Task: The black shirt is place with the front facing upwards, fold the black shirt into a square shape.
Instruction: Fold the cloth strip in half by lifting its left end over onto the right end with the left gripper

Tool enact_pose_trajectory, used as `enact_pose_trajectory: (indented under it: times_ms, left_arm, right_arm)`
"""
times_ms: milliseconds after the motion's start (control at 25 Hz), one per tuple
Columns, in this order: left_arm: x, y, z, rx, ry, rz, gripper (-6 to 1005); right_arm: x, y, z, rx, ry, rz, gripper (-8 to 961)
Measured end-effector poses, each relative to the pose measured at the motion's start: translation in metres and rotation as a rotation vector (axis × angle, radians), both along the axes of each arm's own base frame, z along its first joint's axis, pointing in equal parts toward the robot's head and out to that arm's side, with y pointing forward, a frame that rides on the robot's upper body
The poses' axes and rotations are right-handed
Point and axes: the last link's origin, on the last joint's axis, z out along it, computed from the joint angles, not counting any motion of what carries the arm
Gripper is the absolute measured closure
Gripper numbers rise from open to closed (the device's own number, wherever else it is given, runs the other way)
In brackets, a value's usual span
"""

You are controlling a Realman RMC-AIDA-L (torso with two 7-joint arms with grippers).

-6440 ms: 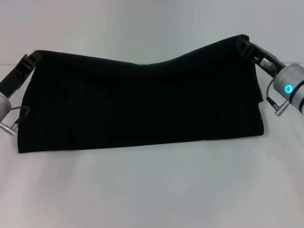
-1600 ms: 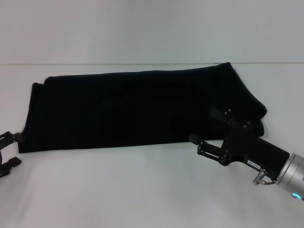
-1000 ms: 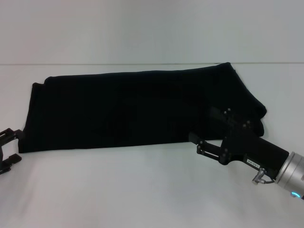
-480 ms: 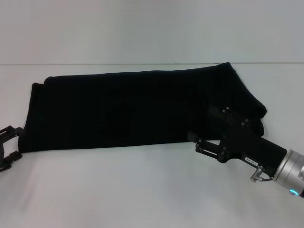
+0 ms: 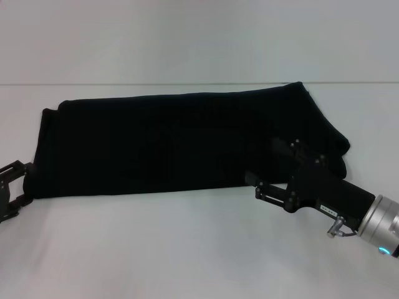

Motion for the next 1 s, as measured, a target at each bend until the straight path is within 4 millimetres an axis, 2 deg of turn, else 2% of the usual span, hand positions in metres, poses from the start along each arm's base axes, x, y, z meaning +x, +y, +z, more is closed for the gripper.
enact_pose_trajectory:
  times_ms: [480,1000]
  left_arm:
    - [0.011,0.018,-0.001,0.003,0.009,-0.027,305]
    - [0.013,0.020,-0.006,-0.012,0.051,-0.052,331]
  right_arm:
    - [-0.002,0.002,0.000,0.000,-0.001,0.005,48]
    - [-0.003,0.002,0.000,0.000,0.002,0.012,47]
